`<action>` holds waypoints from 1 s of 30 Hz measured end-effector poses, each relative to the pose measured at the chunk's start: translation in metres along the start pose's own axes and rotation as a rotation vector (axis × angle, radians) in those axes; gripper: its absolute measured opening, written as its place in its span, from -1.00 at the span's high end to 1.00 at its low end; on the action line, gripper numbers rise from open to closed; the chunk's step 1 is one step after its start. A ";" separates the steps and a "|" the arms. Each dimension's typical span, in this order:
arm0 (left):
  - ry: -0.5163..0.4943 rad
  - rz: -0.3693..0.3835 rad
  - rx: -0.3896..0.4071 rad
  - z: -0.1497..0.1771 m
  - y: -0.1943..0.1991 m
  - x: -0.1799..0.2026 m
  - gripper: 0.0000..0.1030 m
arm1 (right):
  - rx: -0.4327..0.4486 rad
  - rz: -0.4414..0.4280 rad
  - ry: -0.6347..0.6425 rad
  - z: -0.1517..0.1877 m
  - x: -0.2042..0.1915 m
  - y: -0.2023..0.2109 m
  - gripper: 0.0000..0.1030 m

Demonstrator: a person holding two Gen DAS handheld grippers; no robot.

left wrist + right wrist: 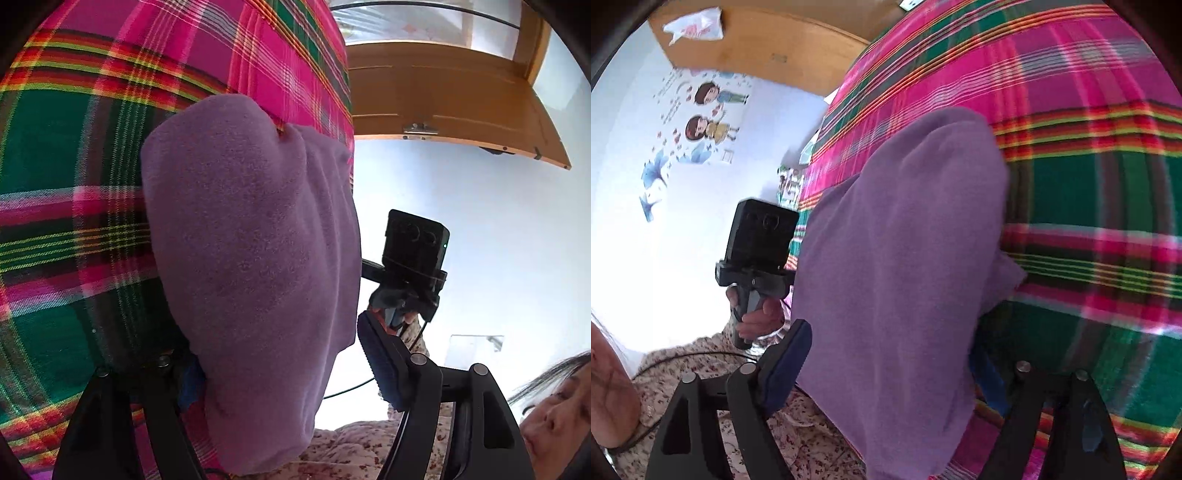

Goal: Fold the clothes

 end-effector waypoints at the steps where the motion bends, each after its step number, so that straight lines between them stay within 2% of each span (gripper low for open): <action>1: -0.002 -0.003 -0.002 -0.001 -0.003 0.002 -0.45 | -0.005 -0.003 0.004 -0.001 -0.001 -0.002 -0.65; 9: -0.003 -0.026 -0.010 -0.004 -0.010 0.007 -0.49 | -0.013 0.001 0.009 -0.004 -0.005 -0.013 -0.66; 20: 0.025 -0.052 0.025 -0.007 -0.017 0.010 -0.44 | 0.021 0.022 -0.014 -0.006 -0.004 -0.015 -0.57; 24: 0.029 -0.091 0.027 -0.009 -0.017 0.009 -0.22 | 0.017 0.069 -0.003 -0.006 -0.002 -0.013 -0.35; 26: 0.033 -0.102 0.029 -0.010 -0.016 0.007 -0.15 | 0.020 0.109 0.000 -0.006 0.001 -0.011 -0.13; 28: 0.039 -0.111 0.032 -0.011 -0.016 0.005 0.02 | 0.029 0.142 -0.009 -0.006 0.006 -0.009 0.25; 30: 0.041 -0.120 0.034 -0.012 -0.016 0.005 0.07 | 0.043 0.143 -0.024 -0.005 0.010 -0.007 0.30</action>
Point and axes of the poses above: each gripper's, at about its wrist camera, not at the fingertips, and y roughly against the way its jaws point, x to its right, z to its underside, the point moved 4 cm from there along -y, roughly the way its jaws point
